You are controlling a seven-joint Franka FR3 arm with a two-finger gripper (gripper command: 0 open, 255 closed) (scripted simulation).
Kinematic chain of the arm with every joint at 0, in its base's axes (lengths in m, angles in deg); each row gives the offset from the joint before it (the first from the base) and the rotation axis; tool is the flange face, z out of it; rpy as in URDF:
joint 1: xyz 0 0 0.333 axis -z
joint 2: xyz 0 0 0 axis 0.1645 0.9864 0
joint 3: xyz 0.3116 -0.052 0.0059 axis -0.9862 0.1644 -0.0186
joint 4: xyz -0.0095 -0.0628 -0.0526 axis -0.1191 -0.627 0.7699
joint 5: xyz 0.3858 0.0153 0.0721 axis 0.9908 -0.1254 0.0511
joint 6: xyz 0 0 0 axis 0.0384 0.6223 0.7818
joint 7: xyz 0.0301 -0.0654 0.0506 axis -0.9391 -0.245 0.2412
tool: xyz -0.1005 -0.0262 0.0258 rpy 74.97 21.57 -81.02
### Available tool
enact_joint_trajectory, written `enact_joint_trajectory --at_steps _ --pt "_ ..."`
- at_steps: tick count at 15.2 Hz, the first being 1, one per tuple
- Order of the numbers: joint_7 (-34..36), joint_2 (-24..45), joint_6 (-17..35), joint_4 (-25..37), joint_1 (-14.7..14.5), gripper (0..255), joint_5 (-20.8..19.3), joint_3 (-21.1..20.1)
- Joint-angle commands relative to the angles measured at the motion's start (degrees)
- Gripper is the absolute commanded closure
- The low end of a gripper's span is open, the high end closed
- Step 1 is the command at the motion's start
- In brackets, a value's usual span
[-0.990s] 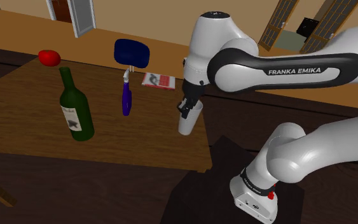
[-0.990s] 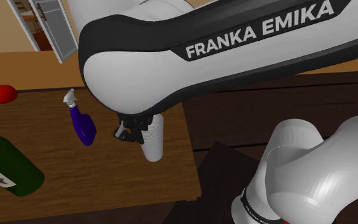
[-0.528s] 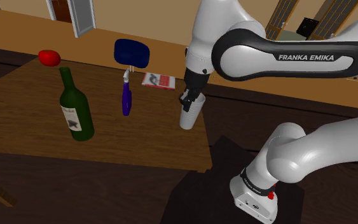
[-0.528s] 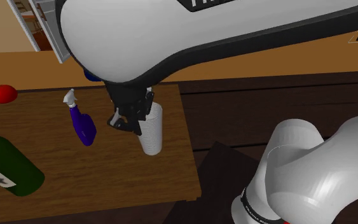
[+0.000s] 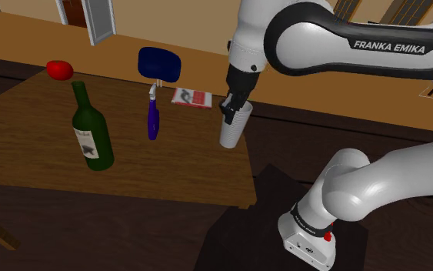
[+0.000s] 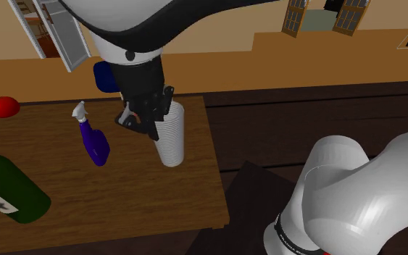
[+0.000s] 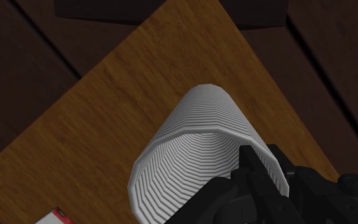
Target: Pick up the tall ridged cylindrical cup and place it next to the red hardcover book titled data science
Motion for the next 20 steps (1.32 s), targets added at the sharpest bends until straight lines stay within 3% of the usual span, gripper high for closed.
enact_joint_trajectory --at_steps 1,7,20 --pt "-0.1 0.1 -1.6 1.7 0.1 255 -0.1 0.2" --pt "-0.2 0.8 -5.8 6.5 0.3 255 -0.5 0.5" --pt "-8.6 21.7 5.5 16.3 6.1 255 -6.4 6.2"
